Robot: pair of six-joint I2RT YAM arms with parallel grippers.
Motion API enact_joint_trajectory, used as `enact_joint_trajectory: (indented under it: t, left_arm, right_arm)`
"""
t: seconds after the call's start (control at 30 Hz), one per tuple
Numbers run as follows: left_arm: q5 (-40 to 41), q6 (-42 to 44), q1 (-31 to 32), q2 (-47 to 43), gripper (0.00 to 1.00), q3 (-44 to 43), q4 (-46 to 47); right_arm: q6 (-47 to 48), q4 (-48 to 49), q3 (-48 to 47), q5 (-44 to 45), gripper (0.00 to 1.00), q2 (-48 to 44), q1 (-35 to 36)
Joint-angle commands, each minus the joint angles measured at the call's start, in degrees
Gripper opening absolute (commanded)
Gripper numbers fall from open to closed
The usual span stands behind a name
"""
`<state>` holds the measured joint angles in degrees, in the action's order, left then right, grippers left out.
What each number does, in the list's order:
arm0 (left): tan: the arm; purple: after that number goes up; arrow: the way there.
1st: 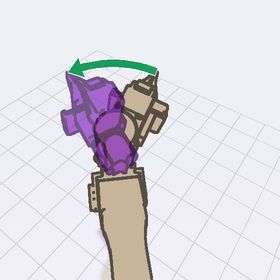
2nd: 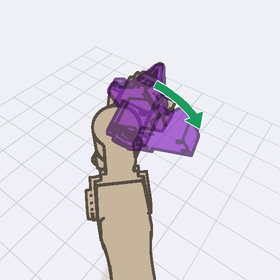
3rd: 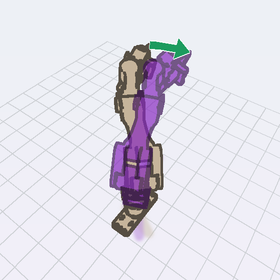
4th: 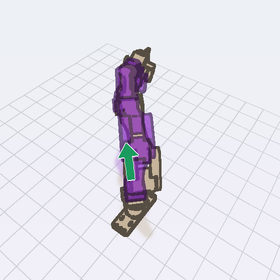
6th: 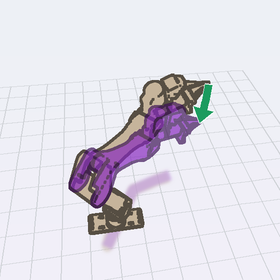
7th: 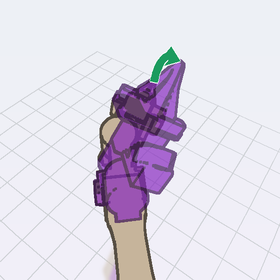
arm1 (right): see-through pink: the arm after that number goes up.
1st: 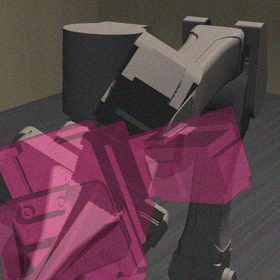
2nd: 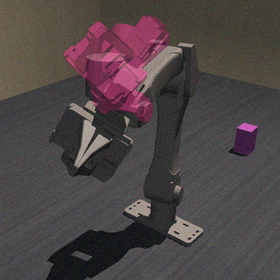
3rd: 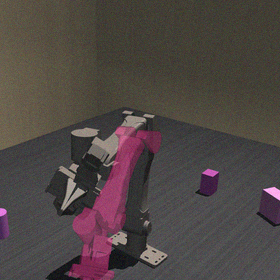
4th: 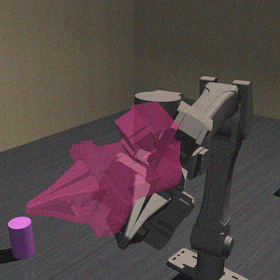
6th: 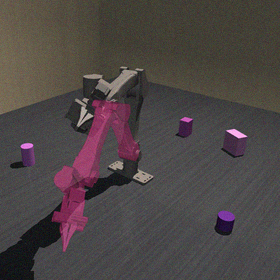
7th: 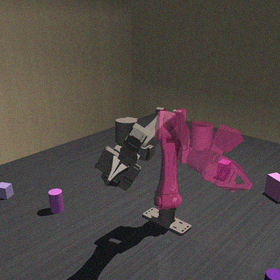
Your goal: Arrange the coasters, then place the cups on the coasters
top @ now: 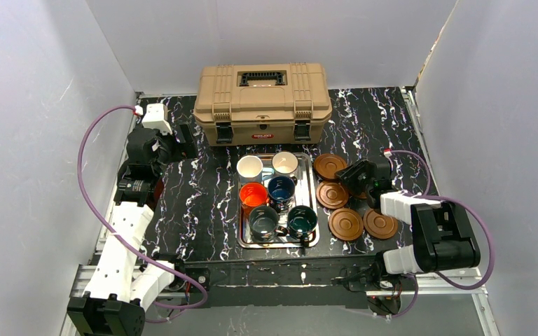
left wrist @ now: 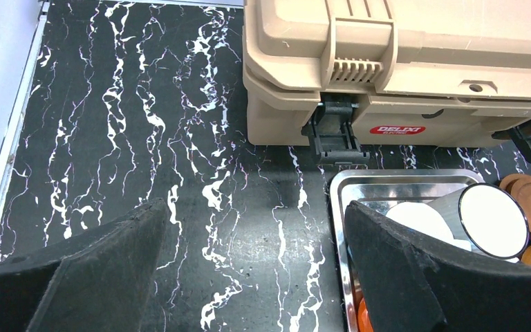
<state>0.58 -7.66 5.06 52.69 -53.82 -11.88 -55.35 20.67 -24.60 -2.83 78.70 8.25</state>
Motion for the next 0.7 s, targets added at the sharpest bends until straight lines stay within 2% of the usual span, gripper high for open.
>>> enact_joint_trajectory:
  t: [0.0, 0.23, 0.5, 0.67]
  left_arm:
    - [-0.52, 0.68, 0.21, -0.22, 0.98, -0.49, 0.89]
    - [-0.05, 1.06, 0.21, -0.39, 0.98, -0.41, 0.89]
    - [-0.22, 0.91, 0.21, -0.4, 0.98, -0.41, 0.85]
    - [-0.57, 0.67, 0.22, -0.44, 0.98, -0.41, 0.89]
  right_arm:
    - [-2.56, 5.11, 0.75, 1.72, 0.48, 2.12, -0.33]
    - [-5.03, 8.02, 1.4, 2.5, 0.38, 3.03, -0.36]
    - [-7.56, 8.27, 2.89, 5.85, 0.14, -2.71, -0.6]
    - [-7.67, 5.94, 2.22, 5.78, 0.05, -6.85, -0.87]
